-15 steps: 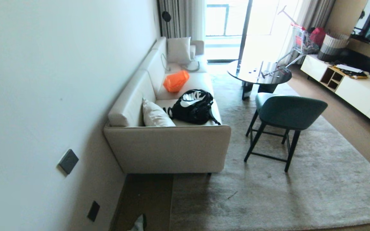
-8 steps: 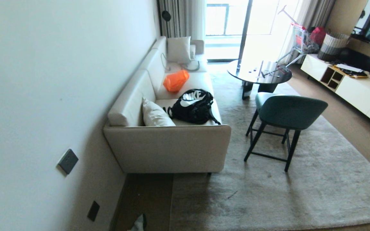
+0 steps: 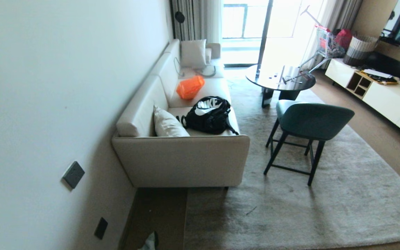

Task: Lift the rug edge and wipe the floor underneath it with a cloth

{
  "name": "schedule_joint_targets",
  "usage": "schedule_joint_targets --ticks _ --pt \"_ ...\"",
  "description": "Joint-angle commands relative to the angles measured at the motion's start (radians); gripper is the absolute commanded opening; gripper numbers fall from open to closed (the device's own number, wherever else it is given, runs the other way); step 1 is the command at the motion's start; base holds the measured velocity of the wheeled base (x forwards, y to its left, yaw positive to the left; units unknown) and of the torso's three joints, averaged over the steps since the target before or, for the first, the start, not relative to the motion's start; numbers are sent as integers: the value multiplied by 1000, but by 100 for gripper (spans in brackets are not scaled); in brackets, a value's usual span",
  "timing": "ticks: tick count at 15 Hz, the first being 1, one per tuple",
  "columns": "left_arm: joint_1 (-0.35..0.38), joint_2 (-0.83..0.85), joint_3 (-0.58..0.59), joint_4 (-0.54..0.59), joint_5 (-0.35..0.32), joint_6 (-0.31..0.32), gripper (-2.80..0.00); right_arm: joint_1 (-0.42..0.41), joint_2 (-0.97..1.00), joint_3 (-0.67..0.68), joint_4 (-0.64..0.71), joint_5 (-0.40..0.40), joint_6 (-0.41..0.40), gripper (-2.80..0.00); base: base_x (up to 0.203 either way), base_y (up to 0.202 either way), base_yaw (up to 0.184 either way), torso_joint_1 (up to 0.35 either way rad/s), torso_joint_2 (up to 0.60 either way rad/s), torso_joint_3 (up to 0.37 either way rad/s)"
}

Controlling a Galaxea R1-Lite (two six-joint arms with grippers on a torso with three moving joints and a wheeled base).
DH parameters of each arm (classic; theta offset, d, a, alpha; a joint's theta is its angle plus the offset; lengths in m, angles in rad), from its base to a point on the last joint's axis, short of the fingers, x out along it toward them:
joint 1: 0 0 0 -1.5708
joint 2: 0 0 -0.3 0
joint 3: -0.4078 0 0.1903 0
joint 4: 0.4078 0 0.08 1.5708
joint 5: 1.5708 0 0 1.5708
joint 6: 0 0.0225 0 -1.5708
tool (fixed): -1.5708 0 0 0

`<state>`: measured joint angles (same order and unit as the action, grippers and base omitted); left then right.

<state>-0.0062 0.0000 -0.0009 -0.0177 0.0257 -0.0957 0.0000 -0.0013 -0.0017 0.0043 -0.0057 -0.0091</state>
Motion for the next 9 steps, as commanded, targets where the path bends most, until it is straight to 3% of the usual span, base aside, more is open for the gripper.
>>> schedule_joint_targets --ticks 1,9 --pt "0 0 0 -1 0 -1 -280 0 1 0 0 0 1 -280 0 0 0 0 0 0" --pt "0 0 0 -1 0 -1 -280 0 1 0 0 0 1 -280 0 0 0 0 0 0"
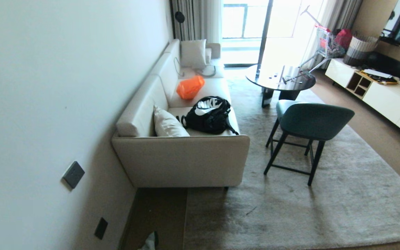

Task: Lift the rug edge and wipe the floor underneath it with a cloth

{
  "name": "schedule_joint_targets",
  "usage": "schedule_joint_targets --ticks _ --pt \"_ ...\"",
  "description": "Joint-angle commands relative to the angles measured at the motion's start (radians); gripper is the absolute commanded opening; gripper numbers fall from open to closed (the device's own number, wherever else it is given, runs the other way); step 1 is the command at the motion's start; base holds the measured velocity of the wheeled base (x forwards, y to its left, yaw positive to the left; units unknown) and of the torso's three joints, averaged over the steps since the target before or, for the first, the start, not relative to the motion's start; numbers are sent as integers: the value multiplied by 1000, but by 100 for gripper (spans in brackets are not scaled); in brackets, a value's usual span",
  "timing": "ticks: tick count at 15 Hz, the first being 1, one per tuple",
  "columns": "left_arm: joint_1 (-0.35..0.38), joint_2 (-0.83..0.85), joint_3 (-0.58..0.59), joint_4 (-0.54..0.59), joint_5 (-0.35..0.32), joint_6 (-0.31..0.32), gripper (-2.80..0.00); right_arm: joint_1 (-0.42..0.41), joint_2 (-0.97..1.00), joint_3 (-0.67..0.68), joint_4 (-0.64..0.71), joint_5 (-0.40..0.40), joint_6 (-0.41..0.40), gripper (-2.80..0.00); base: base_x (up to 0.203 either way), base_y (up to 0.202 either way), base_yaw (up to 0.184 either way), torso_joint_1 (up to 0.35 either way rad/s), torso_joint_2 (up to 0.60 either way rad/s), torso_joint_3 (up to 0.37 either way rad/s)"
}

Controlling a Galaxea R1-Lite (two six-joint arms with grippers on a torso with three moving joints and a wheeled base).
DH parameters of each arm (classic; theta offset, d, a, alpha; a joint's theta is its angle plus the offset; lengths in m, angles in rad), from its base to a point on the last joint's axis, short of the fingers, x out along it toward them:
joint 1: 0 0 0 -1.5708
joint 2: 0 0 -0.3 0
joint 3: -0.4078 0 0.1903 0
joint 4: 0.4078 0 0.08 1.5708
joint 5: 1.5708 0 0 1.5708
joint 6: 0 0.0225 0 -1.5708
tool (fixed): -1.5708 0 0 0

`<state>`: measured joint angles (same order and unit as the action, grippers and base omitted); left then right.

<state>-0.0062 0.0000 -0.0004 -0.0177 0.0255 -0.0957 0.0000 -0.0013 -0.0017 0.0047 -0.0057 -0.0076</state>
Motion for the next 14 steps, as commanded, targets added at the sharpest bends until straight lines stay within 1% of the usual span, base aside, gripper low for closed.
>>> schedule_joint_targets --ticks 1,14 --pt "0 0 0 -1 1 -1 -280 0 1 0 0 0 0 -280 0 0 0 0 0 0" --pt "0 0 0 -1 1 -1 -280 0 1 2 -6 0 0 -280 0 0 0 0 0 0"
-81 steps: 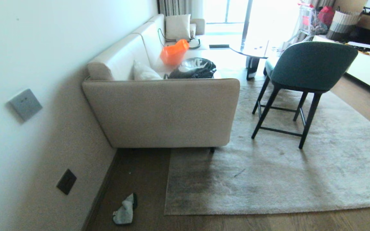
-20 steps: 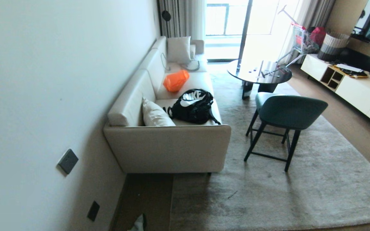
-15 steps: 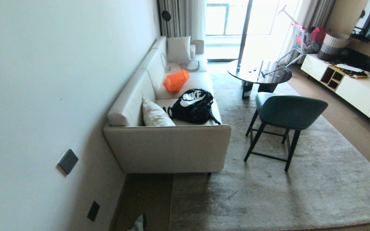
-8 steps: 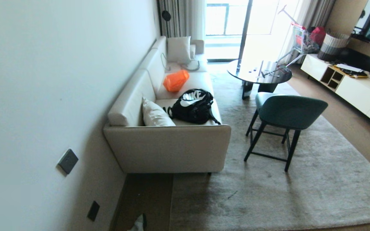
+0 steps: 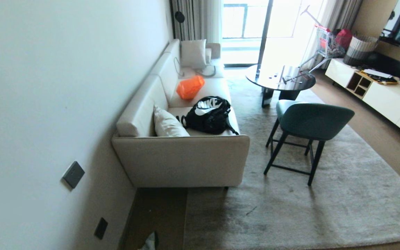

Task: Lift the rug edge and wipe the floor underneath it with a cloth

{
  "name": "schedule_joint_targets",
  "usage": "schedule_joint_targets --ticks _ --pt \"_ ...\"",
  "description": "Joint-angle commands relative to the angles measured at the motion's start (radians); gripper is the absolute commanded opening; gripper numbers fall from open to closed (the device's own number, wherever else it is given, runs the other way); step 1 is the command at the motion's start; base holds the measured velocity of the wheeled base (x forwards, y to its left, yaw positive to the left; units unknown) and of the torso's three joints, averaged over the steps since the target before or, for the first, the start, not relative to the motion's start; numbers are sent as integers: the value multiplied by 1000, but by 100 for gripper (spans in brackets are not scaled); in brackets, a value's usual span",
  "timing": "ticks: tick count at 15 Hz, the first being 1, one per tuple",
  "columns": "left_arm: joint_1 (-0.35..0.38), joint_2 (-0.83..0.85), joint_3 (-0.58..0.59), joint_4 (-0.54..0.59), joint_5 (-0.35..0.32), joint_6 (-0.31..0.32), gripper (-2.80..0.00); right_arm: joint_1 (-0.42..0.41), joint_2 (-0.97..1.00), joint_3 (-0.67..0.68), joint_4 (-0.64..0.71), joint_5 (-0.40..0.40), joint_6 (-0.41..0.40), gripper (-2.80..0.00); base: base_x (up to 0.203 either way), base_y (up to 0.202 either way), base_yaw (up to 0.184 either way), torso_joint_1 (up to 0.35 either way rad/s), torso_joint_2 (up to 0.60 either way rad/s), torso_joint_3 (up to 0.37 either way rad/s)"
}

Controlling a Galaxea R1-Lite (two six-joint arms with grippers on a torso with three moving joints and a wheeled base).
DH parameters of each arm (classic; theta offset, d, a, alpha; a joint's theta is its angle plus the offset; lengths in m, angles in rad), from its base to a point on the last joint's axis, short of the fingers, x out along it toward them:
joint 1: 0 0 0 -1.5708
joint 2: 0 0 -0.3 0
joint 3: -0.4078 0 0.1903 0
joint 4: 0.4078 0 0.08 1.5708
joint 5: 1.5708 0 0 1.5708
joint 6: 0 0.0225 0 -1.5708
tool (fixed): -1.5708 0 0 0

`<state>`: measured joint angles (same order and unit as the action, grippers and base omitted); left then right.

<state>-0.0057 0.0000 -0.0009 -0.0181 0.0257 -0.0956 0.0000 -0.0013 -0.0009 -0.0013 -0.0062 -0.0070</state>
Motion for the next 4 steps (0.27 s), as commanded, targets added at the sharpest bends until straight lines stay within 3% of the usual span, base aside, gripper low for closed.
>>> schedule_joint_targets --ticks 1,4 --pt "0 0 1 0 0 -1 -280 0 1 1 0 0 -1 -280 0 0 0 0 0 0" --pt "0 0 1 0 0 -1 -280 0 1 1 0 0 -1 -280 0 0 0 0 0 0"
